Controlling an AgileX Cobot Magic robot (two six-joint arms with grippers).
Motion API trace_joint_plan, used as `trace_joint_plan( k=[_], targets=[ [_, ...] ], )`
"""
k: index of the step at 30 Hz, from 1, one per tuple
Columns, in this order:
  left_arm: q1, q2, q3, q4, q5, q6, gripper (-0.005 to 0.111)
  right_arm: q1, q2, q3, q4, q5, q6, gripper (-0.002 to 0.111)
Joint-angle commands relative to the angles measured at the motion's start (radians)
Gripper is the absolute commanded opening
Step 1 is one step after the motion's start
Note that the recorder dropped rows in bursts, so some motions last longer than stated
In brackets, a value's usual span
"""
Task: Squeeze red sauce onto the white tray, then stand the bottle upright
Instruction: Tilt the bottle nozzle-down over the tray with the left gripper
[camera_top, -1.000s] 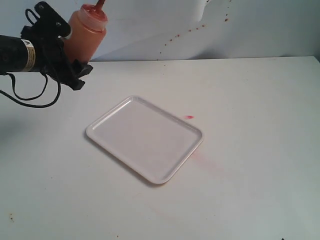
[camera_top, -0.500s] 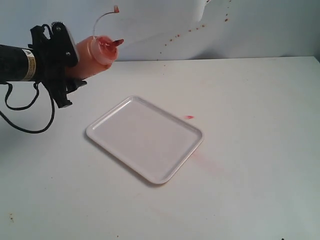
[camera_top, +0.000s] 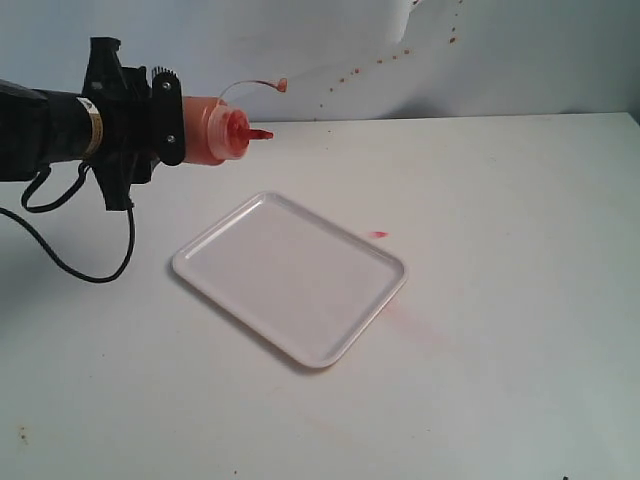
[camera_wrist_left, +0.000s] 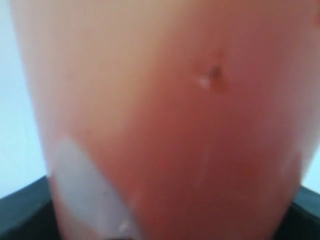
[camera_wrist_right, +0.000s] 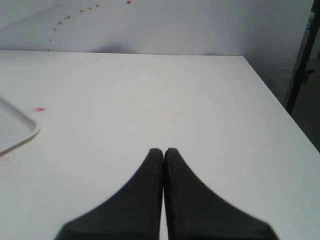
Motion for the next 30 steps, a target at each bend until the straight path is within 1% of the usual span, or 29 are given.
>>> trace_joint_plan(
  k=[1,6,7,8,12,14,15,17,18,20,22,23,25,27,28,30],
  targets=[
    [-0.006,-0.019,0.0,-0.011,0.056,0.017,0.0,0.003,-0.002,0.003,-0.009,-0.001,0.0,0.0],
    [-0.006,-0.019,0.004,-0.011,0.098,0.079,0.0,0.003,-0.002,0.003,-0.009,-0.001,0.0,0.0],
    [-0.006,-0.019,0.018,-0.011,0.129,0.145,0.0,0.003,-0.002,0.003,-0.009,-0.001,0.0,0.0],
    [-0.006,-0.019,0.024,-0.011,0.136,0.173,0.0,0.003,-0.002,0.003,-0.009,-0.001,0.0,0.0],
    [-0.006,-0.017,0.031,-0.011,0.131,0.374,0.0,0.003,-0.002,0.003,-0.009,-0.001,0.0,0.0],
    [-0.006,-0.017,0.031,-0.011,0.131,0.44,0.0,0.003,-0.002,0.003,-0.131,-0.03,-0.069,0.0],
    [-0.006,-0.017,0.031,-0.011,0.127,0.474,0.0,0.003,-0.002,0.003,-0.15,-0.057,-0.069,0.0],
    [-0.006,-0.017,0.031,-0.011,0.127,0.54,0.0,0.003,-0.002,0.003,-0.066,-0.141,-0.051,0.0],
    [-0.006,-0.017,0.031,-0.011,0.127,0.576,0.0,0.003,-0.002,0.003,-0.005,-0.241,-0.048,0.0],
    [-0.006,-0.017,0.031,-0.011,0.127,0.635,0.0,0.003,-0.002,0.003,0.137,-0.383,-0.04,0.0],
    [-0.006,-0.017,0.022,-0.011,0.127,0.711,0.0,0.003,-0.002,0.003,0.256,-0.485,-0.034,0.0],
    [-0.006,-0.015,0.016,-0.011,0.123,0.727,0.0,0.003,-0.002,0.003,0.25,-0.484,-0.021,0.0],
    [-0.006,-0.015,-0.01,-0.011,0.072,0.818,0.0,0.012,-0.002,0.003,0.248,-0.478,0.089,0.0],
    [-0.006,-0.015,-0.027,-0.011,0.02,0.853,0.0,0.038,-0.002,0.003,0.245,-0.478,0.209,0.0],
    [-0.006,-0.015,-0.036,-0.011,-0.002,0.854,0.0,0.051,-0.002,0.003,0.232,-0.48,0.221,0.0],
    [-0.006,-0.015,-0.052,-0.011,-0.023,0.875,0.0,0.109,-0.002,0.003,0.199,-0.488,0.244,0.0]
  ],
)
